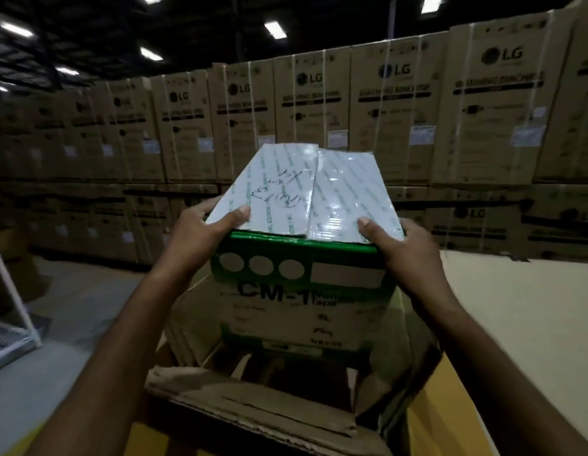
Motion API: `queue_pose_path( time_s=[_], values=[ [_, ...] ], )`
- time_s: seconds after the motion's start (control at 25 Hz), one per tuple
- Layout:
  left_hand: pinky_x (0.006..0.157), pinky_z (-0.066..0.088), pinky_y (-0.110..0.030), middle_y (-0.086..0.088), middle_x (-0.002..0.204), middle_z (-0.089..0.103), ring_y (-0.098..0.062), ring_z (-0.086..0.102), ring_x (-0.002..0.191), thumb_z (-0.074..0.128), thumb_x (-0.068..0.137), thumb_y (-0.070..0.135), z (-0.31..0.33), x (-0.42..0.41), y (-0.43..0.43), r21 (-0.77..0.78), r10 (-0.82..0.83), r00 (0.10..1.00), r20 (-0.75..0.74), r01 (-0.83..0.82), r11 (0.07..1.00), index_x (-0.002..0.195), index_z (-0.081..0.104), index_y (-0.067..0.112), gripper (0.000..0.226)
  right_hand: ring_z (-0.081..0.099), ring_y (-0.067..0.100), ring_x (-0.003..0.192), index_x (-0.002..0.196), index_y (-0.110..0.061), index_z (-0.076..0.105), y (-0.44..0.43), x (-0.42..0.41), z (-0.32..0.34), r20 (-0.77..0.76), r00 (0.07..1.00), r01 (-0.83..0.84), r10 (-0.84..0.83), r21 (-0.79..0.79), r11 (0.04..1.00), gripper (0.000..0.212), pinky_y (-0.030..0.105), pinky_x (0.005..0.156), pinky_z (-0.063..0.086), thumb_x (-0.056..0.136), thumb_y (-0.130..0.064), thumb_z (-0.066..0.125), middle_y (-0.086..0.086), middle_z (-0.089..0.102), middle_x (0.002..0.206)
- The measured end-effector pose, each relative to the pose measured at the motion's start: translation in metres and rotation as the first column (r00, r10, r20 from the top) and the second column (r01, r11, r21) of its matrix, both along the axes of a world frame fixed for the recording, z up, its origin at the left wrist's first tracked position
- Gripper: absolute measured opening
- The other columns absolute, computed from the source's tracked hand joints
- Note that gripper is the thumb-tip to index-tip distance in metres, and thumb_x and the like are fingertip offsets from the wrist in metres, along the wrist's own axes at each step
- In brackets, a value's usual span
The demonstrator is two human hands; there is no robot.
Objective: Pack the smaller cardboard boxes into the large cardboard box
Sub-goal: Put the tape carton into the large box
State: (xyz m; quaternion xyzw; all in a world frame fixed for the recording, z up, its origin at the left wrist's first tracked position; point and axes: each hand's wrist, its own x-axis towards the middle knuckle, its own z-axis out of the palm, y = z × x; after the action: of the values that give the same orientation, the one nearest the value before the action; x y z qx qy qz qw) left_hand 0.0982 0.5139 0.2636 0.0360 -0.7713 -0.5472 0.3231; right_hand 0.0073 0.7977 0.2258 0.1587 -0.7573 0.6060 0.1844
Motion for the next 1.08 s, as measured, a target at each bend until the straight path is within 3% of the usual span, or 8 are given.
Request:
queue_pose_path(
  time_s=[0.24, 0.4, 0.52, 0.64, 0.72, 0.8, 0.92, 1.08],
  values=[
    [0.053, 0.053, -0.017, 0.01, 0.098, 0.078, -0.004, 0.074, 0.076, 0.072, 0.087, 0.051, -0.012, -0.022, -0.054, -0.117, -0.118, 0.971, 0.206, 0.144, 0.983, 0.125, 0.071, 0.032, 0.043, 0.069, 0.009, 0.093, 0.118, -0.029, 0.071, -0.034, 0.013, -0.009, 0.094, 0.987, 0.108, -0.129, 0.201, 0.973, 0.057, 0.038, 0.074, 0.059, 0.083, -0.073, 0.065, -0.013, 0.071, 0.108],
    [0.088, 0.06, -0.051, 0.012, 0.108, 0.076, -0.018, 0.073, 0.099, 0.064, 0.082, 0.073, -0.01, -0.033, -0.089, -0.214, -0.182, 0.937, 0.299, 0.252, 0.944, 0.11, 0.072, 0.047, 0.039, 0.071, 0.015, 0.094, 0.117, -0.033, 0.068, -0.051, 0.026, 0.012, 0.153, 0.973, 0.125, -0.173, 0.281, 0.951, 0.06, 0.044, 0.078, 0.059, 0.077, -0.077, 0.062, -0.011, 0.073, 0.106],
    [0.088, 0.058, -0.039, 0.022, 0.123, 0.064, -0.01, 0.066, 0.105, 0.057, 0.084, 0.077, -0.026, -0.05, -0.103, -0.353, -0.178, 0.904, 0.388, 0.325, 0.877, 0.137, 0.055, 0.05, 0.059, 0.07, 0.013, 0.096, 0.132, -0.036, 0.061, -0.068, 0.025, -0.004, 0.234, 0.953, 0.114, -0.194, 0.317, 0.941, 0.054, 0.04, 0.077, 0.06, 0.086, -0.065, 0.066, -0.011, 0.071, 0.111],
    [0.075, 0.054, -0.022, 0.025, 0.113, 0.062, 0.003, 0.06, 0.093, 0.056, 0.093, 0.063, -0.039, -0.059, -0.112, -0.409, -0.245, 0.749, 0.616, 0.569, 0.713, 0.145, 0.046, 0.037, 0.059, 0.071, 0.012, 0.101, 0.147, -0.033, 0.043, -0.076, 0.012, -0.036, 0.429, 0.895, -0.048, -0.121, 0.364, 0.93, 0.061, 0.037, 0.079, 0.061, 0.094, -0.051, 0.066, -0.009, 0.068, 0.121],
    [0.09, 0.055, -0.032, 0.011, 0.132, 0.064, -0.008, 0.063, 0.106, 0.052, 0.09, 0.07, -0.052, -0.066, -0.118, -0.525, -0.157, 0.688, 0.708, 0.662, 0.535, 0.146, 0.047, 0.032, 0.068, 0.068, 0.014, 0.11, 0.149, -0.033, 0.035, -0.072, 0.009, -0.05, 0.527, 0.846, -0.161, -0.078, 0.393, 0.905, 0.071, 0.041, 0.091, 0.059, 0.091, -0.056, 0.069, -0.009, 0.064, 0.131],
    [0.094, 0.053, -0.038, 0.009, 0.134, 0.062, -0.013, 0.061, 0.109, 0.047, 0.083, 0.084, -0.061, -0.074, -0.123, -0.658, -0.073, 0.731, 0.678, 0.648, 0.384, 0.141, 0.05, 0.03, 0.079, 0.064, 0.014, 0.118, 0.154, -0.035, 0.031, -0.066, 0.011, -0.06, 0.478, 0.867, -0.173, -0.144, 0.558, 0.812, 0.091, 0.041, 0.097, 0.055, 0.08, -0.075, 0.067, -0.009, 0.058, 0.144],
    [0.083, 0.057, -0.041, 0.009, 0.113, 0.07, -0.009, 0.066, 0.094, 0.044, 0.069, 0.097, -0.063, -0.084, -0.125, -0.701, -0.069, 0.761, 0.646, 0.626, 0.341, 0.124, 0.06, 0.028, 0.09, 0.057, 0.023, 0.128, 0.163, -0.022, 0.019, -0.073, 0.011, -0.053, 0.39, 0.86, -0.124, -0.329, 0.786, 0.606, 0.092, 0.035, 0.097, 0.05, 0.093, -0.066, 0.059, 0.003, 0.043, 0.16],
    [0.071, 0.057, -0.038, 0.006, 0.092, 0.07, -0.011, 0.066, 0.08, 0.038, 0.074, 0.094, -0.064, -0.089, -0.126, -0.799, 0.039, 0.818, 0.575, 0.55, 0.241, 0.108, 0.064, 0.025, 0.082, 0.062, 0.023, 0.103, 0.111, -0.02, 0.059, -0.107, 0.006, -0.022, 0.267, 0.893, -0.126, -0.362, 0.921, 0.369, 0.027, 0.033, 0.076, 0.051, 0.098, -0.043, 0.063, 0.007, 0.062, 0.123]
  ],
)
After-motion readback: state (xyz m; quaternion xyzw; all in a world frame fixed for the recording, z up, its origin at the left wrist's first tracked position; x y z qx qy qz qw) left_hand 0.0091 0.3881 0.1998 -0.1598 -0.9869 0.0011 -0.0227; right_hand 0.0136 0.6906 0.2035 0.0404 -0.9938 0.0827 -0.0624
